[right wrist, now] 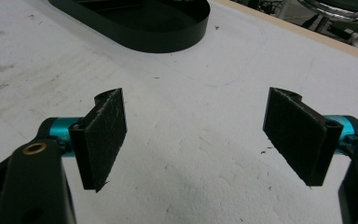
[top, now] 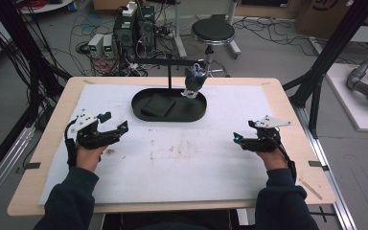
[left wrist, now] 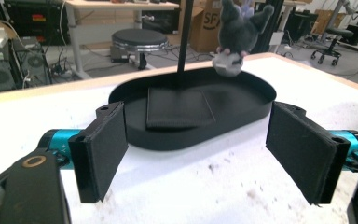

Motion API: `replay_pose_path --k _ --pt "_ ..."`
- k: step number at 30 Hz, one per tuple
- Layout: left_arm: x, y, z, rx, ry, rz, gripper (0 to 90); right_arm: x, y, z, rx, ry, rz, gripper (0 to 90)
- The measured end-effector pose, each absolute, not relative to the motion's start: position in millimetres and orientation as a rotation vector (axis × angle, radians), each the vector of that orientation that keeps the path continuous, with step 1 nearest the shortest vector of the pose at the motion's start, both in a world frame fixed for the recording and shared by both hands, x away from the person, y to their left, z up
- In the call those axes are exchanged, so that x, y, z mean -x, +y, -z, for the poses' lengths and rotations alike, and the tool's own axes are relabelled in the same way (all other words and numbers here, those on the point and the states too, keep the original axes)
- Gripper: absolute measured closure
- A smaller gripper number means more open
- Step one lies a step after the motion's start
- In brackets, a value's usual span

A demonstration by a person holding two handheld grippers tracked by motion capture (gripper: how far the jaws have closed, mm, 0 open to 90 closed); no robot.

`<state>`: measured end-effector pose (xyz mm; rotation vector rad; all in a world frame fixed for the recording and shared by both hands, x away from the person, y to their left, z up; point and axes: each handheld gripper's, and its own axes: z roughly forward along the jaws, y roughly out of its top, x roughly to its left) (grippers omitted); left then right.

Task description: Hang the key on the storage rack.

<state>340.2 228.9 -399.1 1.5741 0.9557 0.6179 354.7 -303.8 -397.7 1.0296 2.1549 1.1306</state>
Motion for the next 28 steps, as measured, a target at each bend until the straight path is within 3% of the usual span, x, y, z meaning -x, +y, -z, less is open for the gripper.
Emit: replay_pose_path --k 28 --pt "-337.2 235.4 405.9 -1.572 0.963 -0.632 20.8 -351.5 -307.1 397.7 -1.031 2.138 -1.112 21.8"
